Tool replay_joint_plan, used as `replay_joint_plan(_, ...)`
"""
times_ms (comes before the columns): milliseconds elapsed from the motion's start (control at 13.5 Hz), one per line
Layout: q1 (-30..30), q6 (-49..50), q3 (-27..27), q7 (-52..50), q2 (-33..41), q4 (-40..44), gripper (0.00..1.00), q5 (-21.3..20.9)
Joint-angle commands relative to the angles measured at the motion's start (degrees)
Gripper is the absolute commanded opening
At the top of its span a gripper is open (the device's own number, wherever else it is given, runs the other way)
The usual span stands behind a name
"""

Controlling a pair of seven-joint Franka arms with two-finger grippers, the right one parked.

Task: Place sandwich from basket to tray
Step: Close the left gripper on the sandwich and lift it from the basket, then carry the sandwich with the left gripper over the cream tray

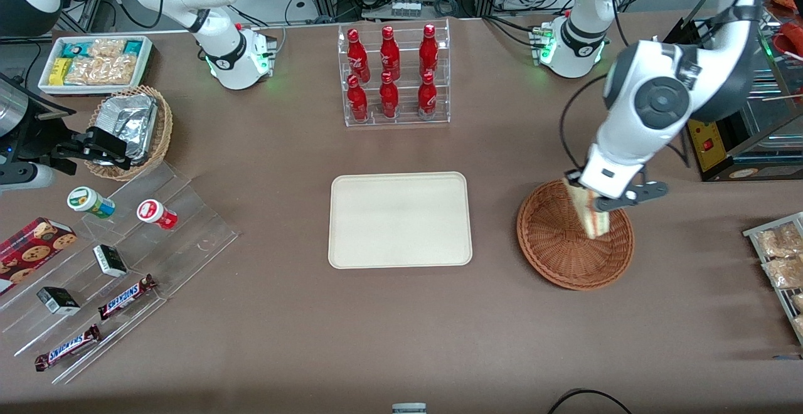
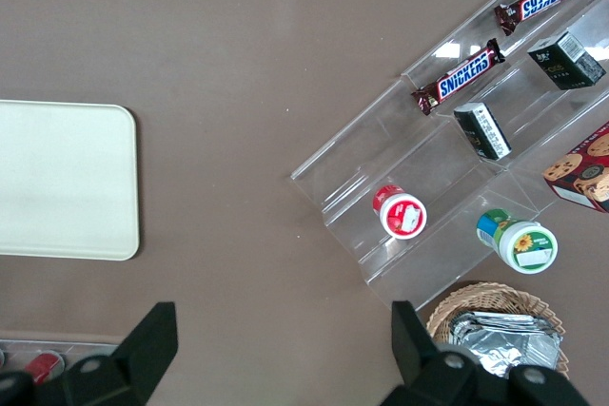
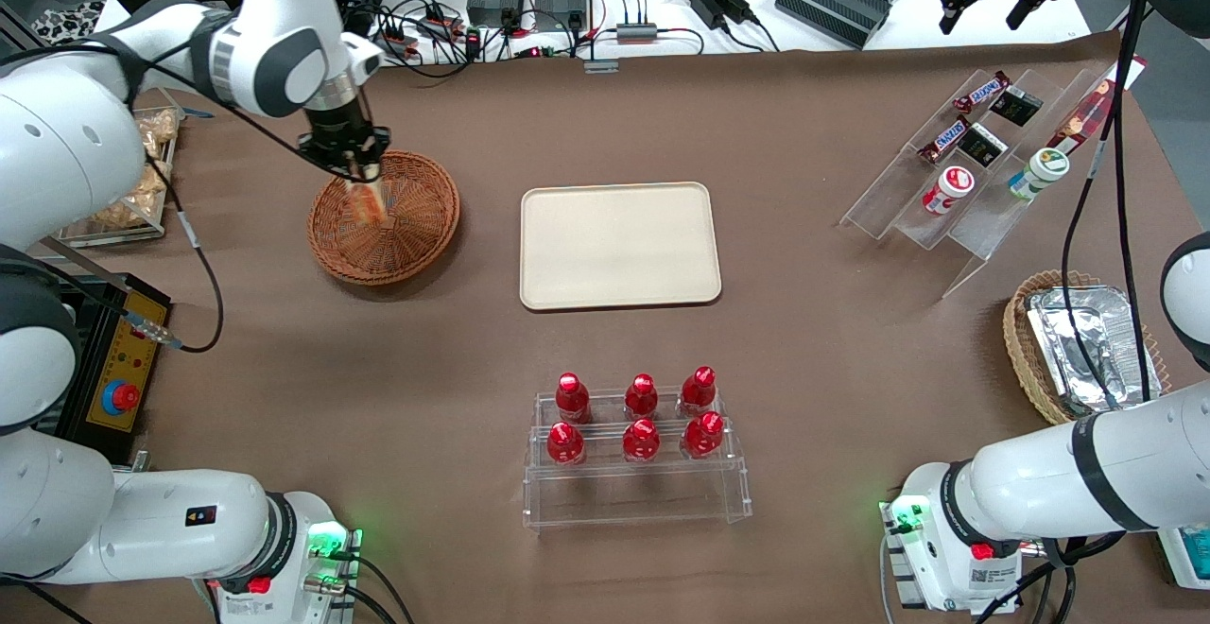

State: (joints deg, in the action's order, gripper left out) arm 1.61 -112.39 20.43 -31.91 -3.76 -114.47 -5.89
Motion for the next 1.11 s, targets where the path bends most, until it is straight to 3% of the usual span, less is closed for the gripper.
replay_joint_plan(0,0.1,0.9,3.3,0.4,0.1,1.5,0.00,2.6)
replay_joint_plan(667,0.0,-12.8,14.8,-0.2,-8.4,2.2,0.00,4.7)
replay_joint_plan(1037,-0.2,-14.4,18.9,-0.4,-15.1,5.3,0.00,1.6)
